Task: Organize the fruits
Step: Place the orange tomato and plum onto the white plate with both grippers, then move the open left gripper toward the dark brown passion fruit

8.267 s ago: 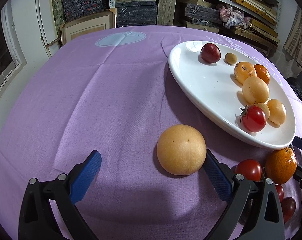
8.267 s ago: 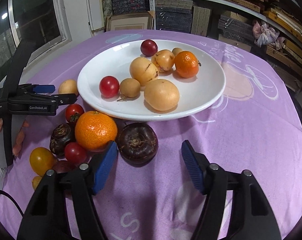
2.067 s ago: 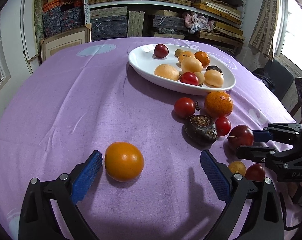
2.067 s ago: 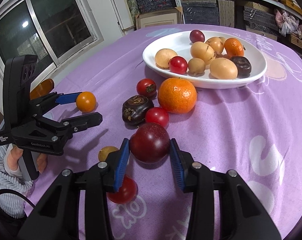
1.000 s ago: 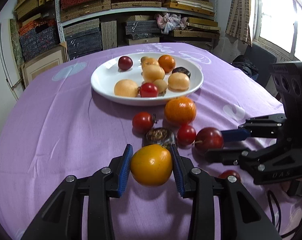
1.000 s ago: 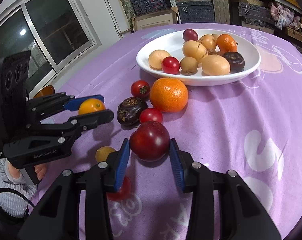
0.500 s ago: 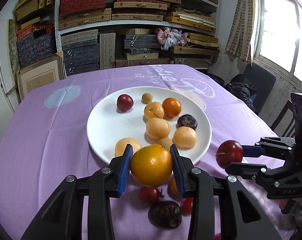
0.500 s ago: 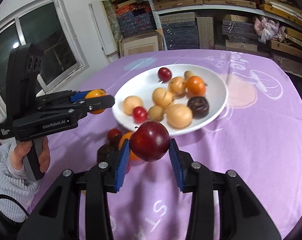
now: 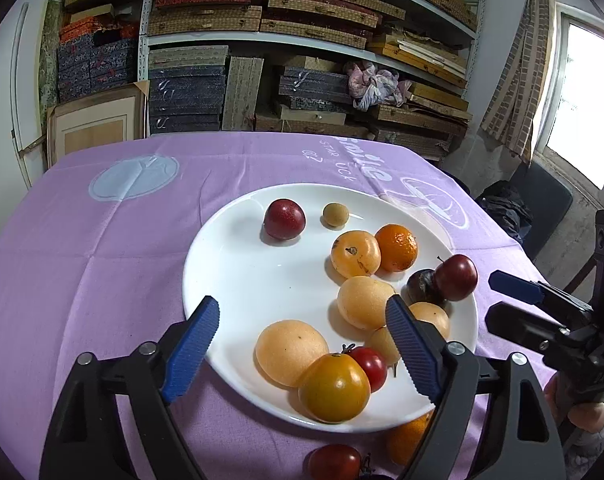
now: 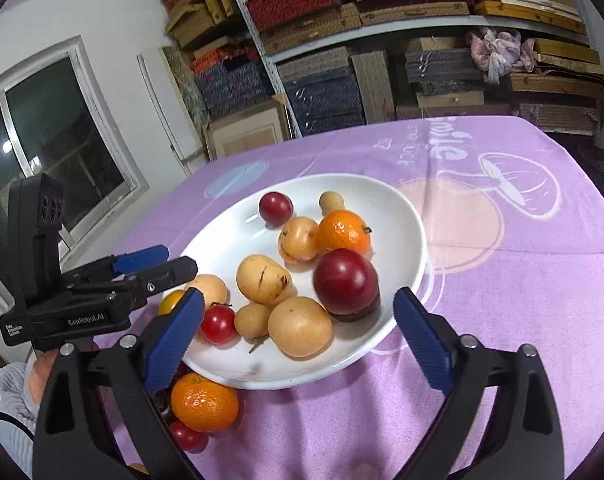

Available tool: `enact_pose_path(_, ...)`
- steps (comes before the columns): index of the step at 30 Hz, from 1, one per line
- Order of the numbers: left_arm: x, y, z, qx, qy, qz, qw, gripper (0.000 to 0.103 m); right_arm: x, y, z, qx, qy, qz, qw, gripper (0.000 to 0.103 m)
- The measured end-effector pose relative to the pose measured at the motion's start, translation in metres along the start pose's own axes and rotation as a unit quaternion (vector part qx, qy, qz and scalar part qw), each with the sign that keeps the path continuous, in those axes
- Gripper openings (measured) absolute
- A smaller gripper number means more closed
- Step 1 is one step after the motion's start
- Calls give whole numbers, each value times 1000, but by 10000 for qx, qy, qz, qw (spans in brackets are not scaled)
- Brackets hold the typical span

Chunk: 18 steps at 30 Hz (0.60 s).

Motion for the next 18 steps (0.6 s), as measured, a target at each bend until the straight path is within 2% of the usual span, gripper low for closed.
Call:
enact_pose_path(4,-27,6,-1,9,-123,-133,9998,97,-26,4,3,-141,57,-94,9998,99)
enact_pose_path(10,-69,47,-7,126,-359,-218,9990,98,-64,45,12,-572,379,-102,9976,99)
enact_pose_path(14,-75,84,-17,191,-408,14,9990,98,-69,72,18,-1045,702,-96,9920,99)
enact_pose_path(18,-62,111,-34,295,-237,400,9985,98,-63,85,28,-1327,723,17,9885,99)
Point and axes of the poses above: each gripper's, at about its wrist camera, not at the fingertips, and x roughly the way its jaws point, z to its left, y to its underside, the point moved 10 cm from there along x, roughly the way its jaws point, and after that the axes turned 12 degrees about y, right-handed, at the moved point
